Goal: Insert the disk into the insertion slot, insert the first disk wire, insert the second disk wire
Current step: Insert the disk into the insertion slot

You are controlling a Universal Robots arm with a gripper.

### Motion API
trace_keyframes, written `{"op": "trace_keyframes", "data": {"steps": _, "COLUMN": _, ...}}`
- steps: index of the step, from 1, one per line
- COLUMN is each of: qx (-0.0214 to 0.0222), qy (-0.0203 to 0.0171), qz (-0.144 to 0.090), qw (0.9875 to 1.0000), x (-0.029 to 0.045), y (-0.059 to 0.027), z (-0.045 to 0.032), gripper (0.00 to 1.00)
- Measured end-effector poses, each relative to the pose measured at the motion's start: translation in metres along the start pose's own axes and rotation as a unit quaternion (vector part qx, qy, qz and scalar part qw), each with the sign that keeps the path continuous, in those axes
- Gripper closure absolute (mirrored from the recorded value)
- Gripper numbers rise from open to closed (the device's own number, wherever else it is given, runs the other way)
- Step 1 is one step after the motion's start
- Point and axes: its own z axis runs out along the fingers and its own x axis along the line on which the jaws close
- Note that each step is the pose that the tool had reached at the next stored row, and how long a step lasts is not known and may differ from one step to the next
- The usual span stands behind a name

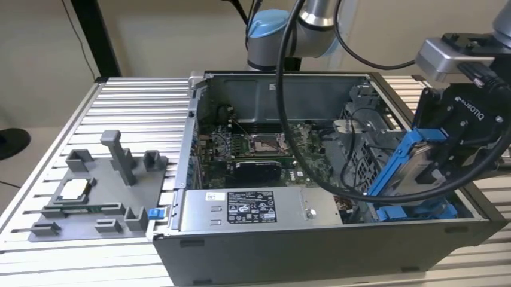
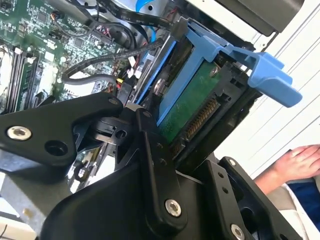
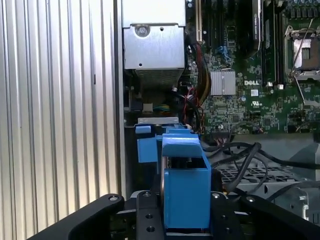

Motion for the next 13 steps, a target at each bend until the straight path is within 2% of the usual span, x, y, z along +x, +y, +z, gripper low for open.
{"op": "trace_keyframes", "data": {"steps": 7, "qx": 0.0000, "qy": 0.0000, "qz": 0.000, "qw": 1.0000, "x": 0.0003, "y": -0.0009, "z": 0.0125, "gripper": 1.00}}
{"op": "trace_keyframes", "data": {"steps": 13, "qx": 0.0000, "qy": 0.0001, "qz": 0.000, "qw": 1.0000, "x": 0.0003, "y": -0.0009, "z": 0.0133, "gripper": 1.00}}
